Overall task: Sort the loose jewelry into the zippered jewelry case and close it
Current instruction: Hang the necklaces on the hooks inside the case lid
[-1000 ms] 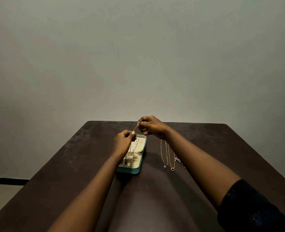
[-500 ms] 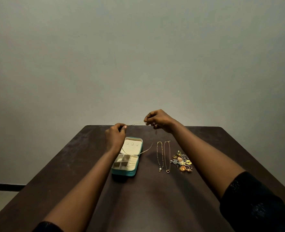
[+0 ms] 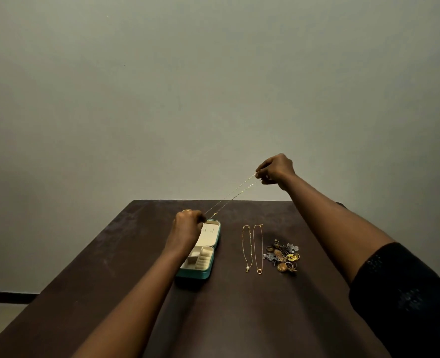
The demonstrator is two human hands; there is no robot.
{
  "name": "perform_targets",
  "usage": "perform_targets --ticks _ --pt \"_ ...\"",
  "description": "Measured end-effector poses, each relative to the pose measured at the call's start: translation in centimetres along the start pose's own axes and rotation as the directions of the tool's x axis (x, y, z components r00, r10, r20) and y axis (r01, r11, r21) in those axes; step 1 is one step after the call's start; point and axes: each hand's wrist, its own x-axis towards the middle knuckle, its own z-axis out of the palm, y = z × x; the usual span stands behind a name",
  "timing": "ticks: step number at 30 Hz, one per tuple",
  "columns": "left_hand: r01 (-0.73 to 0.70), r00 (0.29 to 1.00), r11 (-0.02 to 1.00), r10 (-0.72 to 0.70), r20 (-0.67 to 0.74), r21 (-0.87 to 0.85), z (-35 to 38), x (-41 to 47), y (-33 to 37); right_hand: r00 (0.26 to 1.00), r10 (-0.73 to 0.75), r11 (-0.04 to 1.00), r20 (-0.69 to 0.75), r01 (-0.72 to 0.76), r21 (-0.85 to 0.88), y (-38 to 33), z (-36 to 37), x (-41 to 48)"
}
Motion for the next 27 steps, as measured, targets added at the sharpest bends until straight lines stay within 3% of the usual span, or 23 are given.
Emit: perform_targets --ticks 2,4,7,11,14,21,27 --pt "-0.058 0.998 0.996 0.055 0.041 0.067 0.4 -0.1 0.5 0.998 -0.024 0.999 -0.053 0.022 -0.048 0.2 0.1 0.1" --pt "-0.22 0.976 0.966 0.218 0.027 0.139 0.6 -0.5 1.1 0.994 -0.03 0.998 -0.104 0.023 -0.062 0.6 0.2 0.5" --pt "-0.523 0.833 0.813 0.551 -0.052 0.255 0.9 -0.8 1.0 0.988 -0.004 0.998 -0.154 -0.007 -0.066 1.4 0.3 1.4" --pt "-0.716 0.658 0.624 0.753 0.004 0.314 1.5 -1.5 1.0 0.99 -0.008 0.99 -0.143 -0.013 -0.143 2.3 1.4 2.6" --pt "-0.757 0.613 0.576 0.79 0.03 0.31 2.0 -2.1 1.4 0.994 -0.066 0.964 -0.086 0.041 -0.263 3.2 2.7 3.0" --pt "-0.743 0.658 0.631 0.749 0.072 0.223 4.4 -3.2 1.0 0.996 -0.083 0.9 -0.01 0.071 -0.43 5.8 5.0 4.4" --pt "-0.789 0.615 0.563 0.728 0.304 0.248 6.8 -2.8 1.2 0.994 -0.079 0.859 0.079 0.109 -0.5 8.5 7.4 5.3"
